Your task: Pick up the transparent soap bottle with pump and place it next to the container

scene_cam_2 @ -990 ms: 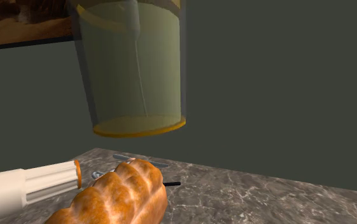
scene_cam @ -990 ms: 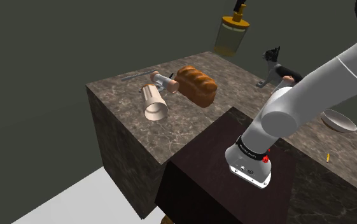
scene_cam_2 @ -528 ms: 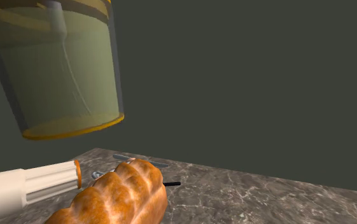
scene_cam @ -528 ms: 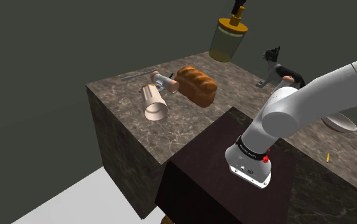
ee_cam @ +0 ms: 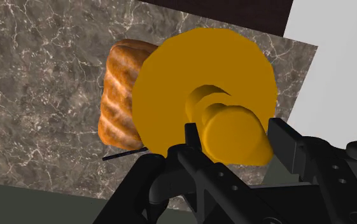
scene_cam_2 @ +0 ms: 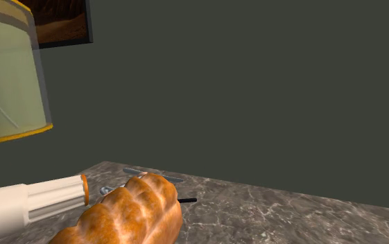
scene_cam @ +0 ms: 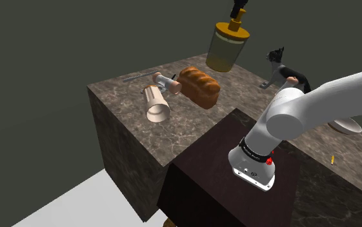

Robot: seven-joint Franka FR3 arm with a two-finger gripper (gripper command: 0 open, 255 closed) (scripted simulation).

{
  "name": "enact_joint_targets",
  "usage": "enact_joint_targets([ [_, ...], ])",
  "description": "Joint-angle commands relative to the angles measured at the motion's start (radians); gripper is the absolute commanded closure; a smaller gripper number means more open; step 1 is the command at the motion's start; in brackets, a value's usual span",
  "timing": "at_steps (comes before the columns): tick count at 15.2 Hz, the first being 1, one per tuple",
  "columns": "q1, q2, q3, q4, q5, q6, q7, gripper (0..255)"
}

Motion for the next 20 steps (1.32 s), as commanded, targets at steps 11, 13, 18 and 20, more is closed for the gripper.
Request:
enact_joint_targets([
  [11, 0.011, -0.094, 0.067, -0.193, 0.038, 0.100, 0.077, 255],
  [13, 0.010, -0.105, 0.067, -0.228, 0.037, 0.124, 0.077, 255],
  [18, 0.009, -0.129, 0.066, -0.313, 0.036, 0.183, 0.075, 255],
  [20, 0.008, -0.138, 0.065, -0.345, 0.035, 0.208, 0.075, 255],
])
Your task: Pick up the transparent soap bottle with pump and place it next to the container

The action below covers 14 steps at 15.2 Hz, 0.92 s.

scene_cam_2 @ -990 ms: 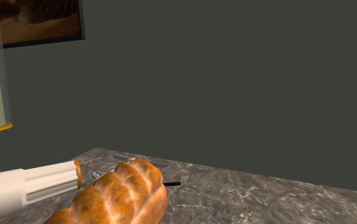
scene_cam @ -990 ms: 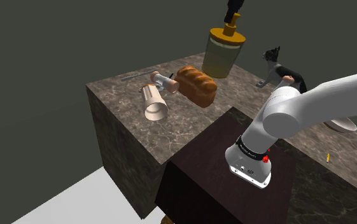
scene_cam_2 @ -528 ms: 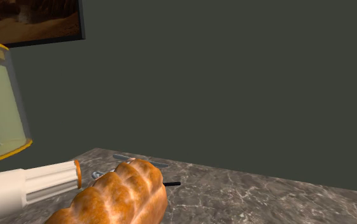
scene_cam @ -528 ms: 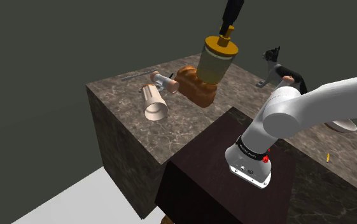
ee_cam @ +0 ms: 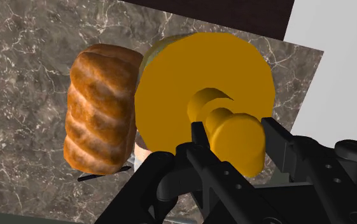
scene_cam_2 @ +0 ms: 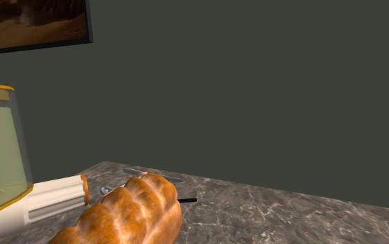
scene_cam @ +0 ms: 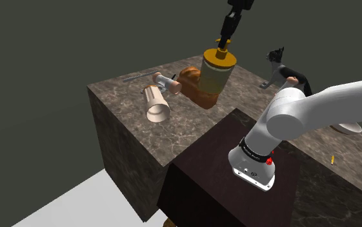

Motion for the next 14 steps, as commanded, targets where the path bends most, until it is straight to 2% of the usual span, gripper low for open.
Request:
enact_joint_targets([
  [1, -0.001, -0.009, -0.002, -0.035, -0.001, 0.027, -0.002, 255],
  [14, -0.004, -0.044, -0.005, -0.231, -0.005, 0.189, -0.006, 255],
])
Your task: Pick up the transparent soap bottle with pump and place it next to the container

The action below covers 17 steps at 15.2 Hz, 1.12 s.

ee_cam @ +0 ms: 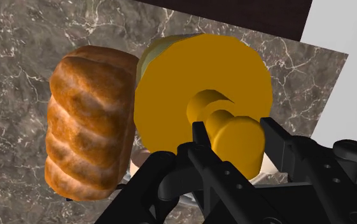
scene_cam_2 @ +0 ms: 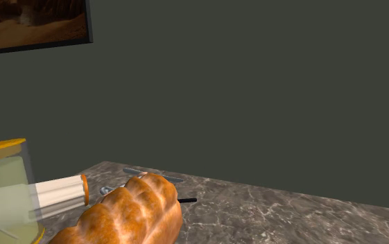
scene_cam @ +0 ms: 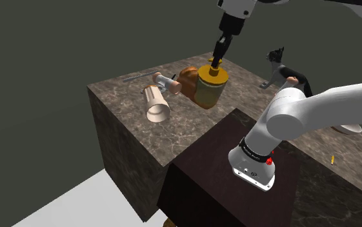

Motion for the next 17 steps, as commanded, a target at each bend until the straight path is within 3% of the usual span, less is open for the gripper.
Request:
enact_joint_targets([
  [1, -0.001, -0.004, -0.001, -0.032, -0.001, 0.029, -0.001, 255],
  [17, -0.004, 0.013, -0.007, -0.238, -0.005, 0.252, -0.006, 255],
])
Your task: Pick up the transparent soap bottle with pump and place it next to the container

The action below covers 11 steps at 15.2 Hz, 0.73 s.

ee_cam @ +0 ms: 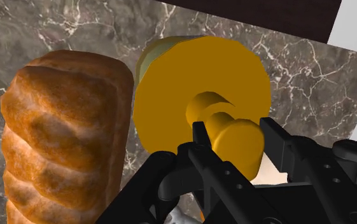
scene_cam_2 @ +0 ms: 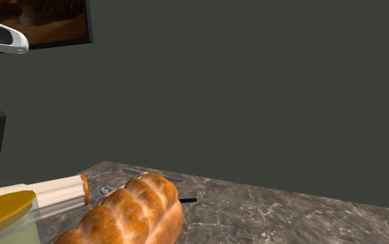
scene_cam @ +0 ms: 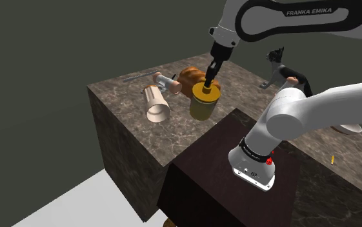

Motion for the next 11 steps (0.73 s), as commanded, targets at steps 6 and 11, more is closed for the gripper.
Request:
enact_joint_targets([
  [6, -0.001, 0.016, -0.003, -0.040, -0.002, 0.057, -0.002, 255],
  [11, -0.002, 0.014, -0.004, -0.041, -0.003, 0.056, -0.004, 0],
])
